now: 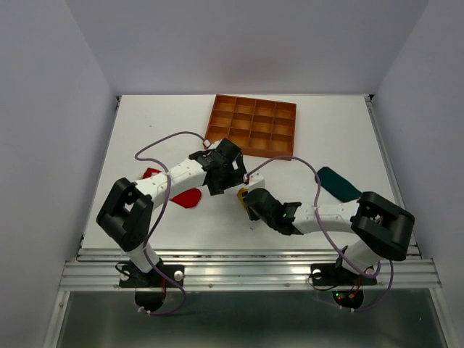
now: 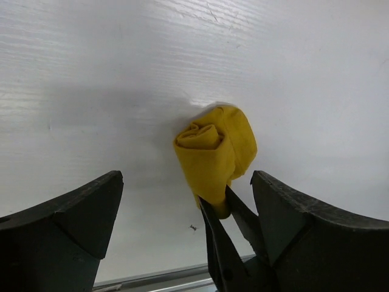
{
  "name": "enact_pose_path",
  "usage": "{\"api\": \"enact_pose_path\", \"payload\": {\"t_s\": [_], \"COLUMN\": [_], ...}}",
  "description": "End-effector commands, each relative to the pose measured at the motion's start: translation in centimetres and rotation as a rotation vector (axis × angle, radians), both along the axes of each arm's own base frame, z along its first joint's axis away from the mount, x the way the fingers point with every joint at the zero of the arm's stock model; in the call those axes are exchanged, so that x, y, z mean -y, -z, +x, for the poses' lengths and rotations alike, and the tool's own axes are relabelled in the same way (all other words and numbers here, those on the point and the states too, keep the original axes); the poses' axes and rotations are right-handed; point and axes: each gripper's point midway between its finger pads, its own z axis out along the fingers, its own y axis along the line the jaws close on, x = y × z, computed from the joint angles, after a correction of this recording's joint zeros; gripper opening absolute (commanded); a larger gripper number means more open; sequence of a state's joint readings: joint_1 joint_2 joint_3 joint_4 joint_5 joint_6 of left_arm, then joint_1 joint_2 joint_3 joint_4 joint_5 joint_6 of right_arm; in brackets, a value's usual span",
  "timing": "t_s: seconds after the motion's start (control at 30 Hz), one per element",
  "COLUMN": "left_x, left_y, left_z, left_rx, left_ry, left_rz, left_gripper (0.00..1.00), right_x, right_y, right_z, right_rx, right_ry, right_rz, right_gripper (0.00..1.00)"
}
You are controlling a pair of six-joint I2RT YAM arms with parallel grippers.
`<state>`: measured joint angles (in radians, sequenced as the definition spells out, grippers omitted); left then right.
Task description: Roll the socks
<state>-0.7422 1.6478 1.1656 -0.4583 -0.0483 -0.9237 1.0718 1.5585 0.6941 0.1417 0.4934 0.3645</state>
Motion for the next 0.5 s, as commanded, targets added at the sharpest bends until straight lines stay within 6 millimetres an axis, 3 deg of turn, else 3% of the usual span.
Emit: {"api": "enact_pose_path", "payload": {"t_s": [0.0,0.47], "left_x": [-1.7,-0.3], "left_y": [-1.3,-0.5], "left_z": [0.1,-1.0], "left_rx": [0.039,0.028], "left_ry": [-0.019,0.079], "left_rz": [0.0,-0.084], "left_gripper": [0.99,0.96], "right_x": [-0.8,0.0], "right_y": [0.6,1.1], "right_z": [-1.4,-0.7], "right_rx": [-0.175,-0.465], "right_ry": [-0.045,-0.033], "right_rz": [0.199,0.482], "right_gripper": [0.15,0.13]}}
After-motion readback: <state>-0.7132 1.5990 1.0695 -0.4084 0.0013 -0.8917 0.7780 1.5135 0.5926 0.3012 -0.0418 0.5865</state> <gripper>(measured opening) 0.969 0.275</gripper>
